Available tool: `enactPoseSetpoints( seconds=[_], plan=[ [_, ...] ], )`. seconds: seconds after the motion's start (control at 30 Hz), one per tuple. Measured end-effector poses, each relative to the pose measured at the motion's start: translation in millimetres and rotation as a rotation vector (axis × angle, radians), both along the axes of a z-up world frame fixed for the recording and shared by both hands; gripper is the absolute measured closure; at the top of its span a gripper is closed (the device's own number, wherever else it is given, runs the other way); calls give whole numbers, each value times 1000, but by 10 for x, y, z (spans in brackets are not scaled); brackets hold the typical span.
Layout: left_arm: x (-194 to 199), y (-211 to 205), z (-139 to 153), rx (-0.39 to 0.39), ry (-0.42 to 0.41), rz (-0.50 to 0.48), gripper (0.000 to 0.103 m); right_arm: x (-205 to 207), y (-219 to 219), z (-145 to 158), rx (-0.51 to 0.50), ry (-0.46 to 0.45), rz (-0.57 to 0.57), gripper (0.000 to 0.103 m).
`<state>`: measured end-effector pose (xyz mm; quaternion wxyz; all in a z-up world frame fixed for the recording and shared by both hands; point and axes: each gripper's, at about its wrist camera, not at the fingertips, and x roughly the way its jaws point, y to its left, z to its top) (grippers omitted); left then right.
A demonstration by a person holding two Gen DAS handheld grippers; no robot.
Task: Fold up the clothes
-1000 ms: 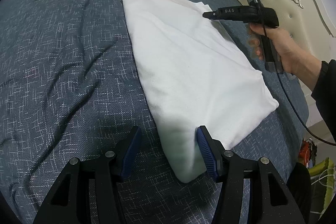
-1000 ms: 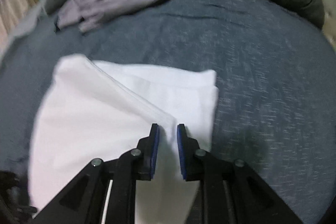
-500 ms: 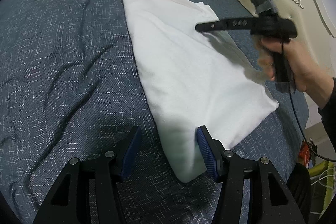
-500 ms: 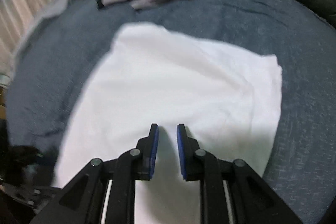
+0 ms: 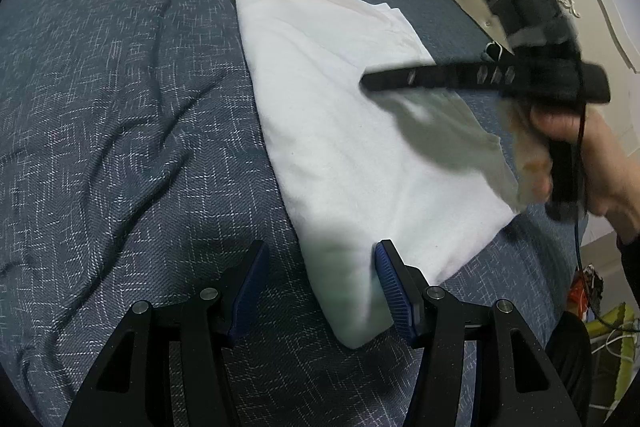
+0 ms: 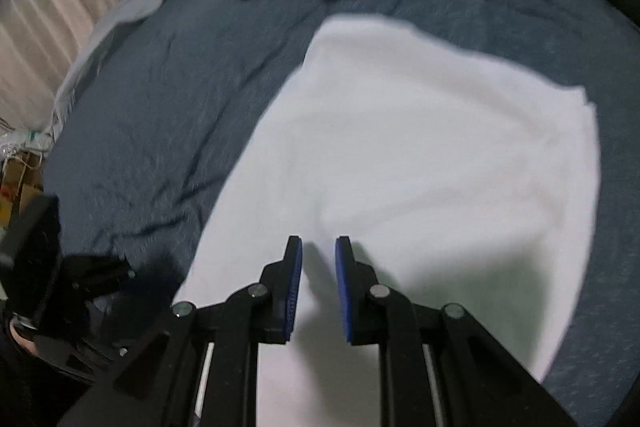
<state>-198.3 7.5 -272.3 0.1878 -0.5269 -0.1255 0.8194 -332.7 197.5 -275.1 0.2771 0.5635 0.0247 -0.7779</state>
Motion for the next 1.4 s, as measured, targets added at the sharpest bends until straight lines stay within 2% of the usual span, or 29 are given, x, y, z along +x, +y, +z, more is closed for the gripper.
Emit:
enactPoseSetpoints(
  seconds=[0.1, 0.57, 0.7, 0.83, 0.97, 1.0, 1.03, 1.1, 1.23, 1.4],
  plan=[
    [-6, -4, -13, 9, -3, 4, 43, 5, 133, -59, 24, -4, -42, 88],
    [-122, -7, -46, 16, -7, 10, 42, 238, 1162, 144, 85, 49, -335, 92],
    [-89, -10, -33, 23, -9, 17, 42, 274, 1349, 173, 100, 55, -391, 85],
    [-94, 4, -42, 22, -6, 16, 42, 245, 1332, 147, 106, 45, -394, 70],
    [-101, -7, -53, 25, -10, 16, 41, 215, 1314, 120, 113, 34, -397, 70],
    [-106, -4, -53, 24, -10, 15, 41, 208, 1309, 114, 114, 31, -397, 72],
    [-118, 11, -53, 23, -9, 16, 41, 201, 1305, 107, 116, 29, -398, 86],
    [-124, 22, -57, 23, -9, 16, 41, 186, 1296, 94, 119, 23, -400, 94],
    [-147, 37, -63, 27, -10, 28, 40, 174, 1334, 78, 139, 23, -426, 98],
    [-150, -9, -52, 51, -10, 49, 40, 314, 1595, 213, 61, 52, -502, 98]
  ],
)
